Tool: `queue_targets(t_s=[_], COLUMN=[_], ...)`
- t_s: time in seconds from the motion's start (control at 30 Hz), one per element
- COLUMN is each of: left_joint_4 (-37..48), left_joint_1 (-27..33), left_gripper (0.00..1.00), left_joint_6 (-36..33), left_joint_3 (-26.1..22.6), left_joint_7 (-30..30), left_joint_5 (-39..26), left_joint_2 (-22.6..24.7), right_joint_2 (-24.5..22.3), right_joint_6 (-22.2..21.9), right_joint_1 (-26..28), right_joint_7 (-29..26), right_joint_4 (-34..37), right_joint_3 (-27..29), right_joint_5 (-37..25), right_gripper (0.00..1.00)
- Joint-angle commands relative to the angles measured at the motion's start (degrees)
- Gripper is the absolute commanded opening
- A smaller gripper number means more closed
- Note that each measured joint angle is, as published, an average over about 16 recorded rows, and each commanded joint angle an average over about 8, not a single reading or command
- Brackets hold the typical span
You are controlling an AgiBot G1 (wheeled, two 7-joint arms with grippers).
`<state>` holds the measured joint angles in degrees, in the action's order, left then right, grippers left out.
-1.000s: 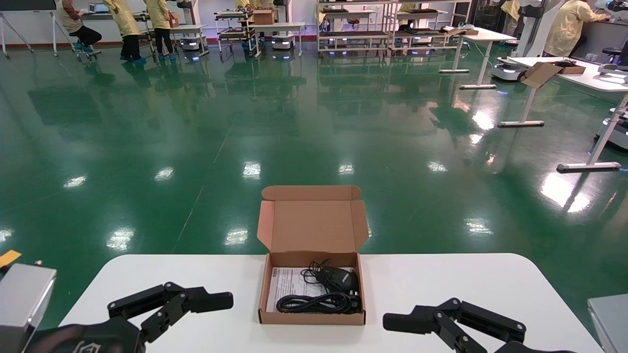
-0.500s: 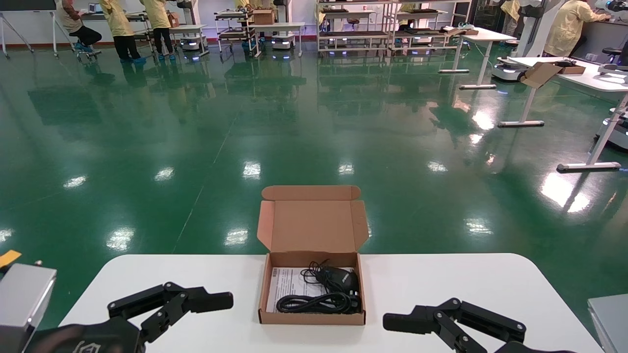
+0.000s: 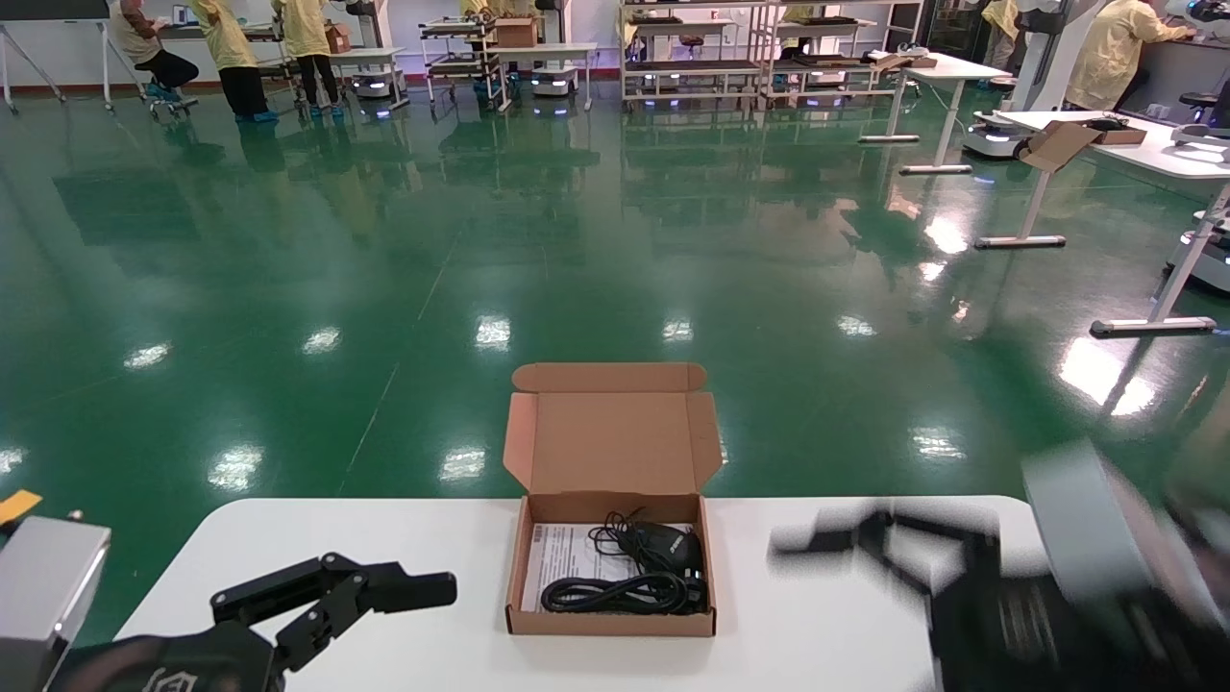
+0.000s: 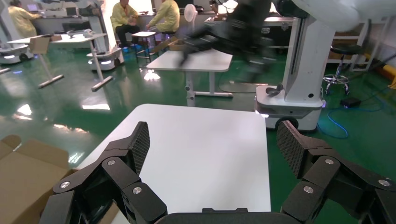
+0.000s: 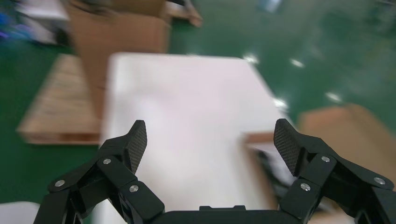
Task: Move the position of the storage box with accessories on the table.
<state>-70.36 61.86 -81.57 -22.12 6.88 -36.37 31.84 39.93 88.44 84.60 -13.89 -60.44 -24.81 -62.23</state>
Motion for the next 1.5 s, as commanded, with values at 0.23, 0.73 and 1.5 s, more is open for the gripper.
queue_targets(t_s=[0.23,0.73,1.5], left_joint_4=[0.0,0.0,0.0], left_joint_1=[0.0,0.0,0.0], left_gripper=[1.00,1.00,1.00], left_joint_6=[0.0,0.0,0.0], left_joint_3=[0.0,0.0,0.0], left_joint_7=[0.0,0.0,0.0], left_joint_5=[0.0,0.0,0.0], left_joint_2=[0.0,0.0,0.0], right_joint_2=[10.3,25.5,29.8], right_joint_6=[-0.9,-12.8,-26.6], right_joint_1=[16.3,24.8,26.1], right_joint_7=[-1.0,2.5,-23.4], right_joint_4=[20.3,49.0,65.3], right_joint_3=[-9.0,-15.2,-14.2], right_joint_5=[-17.0,-28.6,-27.4], right_gripper=[1.00,1.00,1.00])
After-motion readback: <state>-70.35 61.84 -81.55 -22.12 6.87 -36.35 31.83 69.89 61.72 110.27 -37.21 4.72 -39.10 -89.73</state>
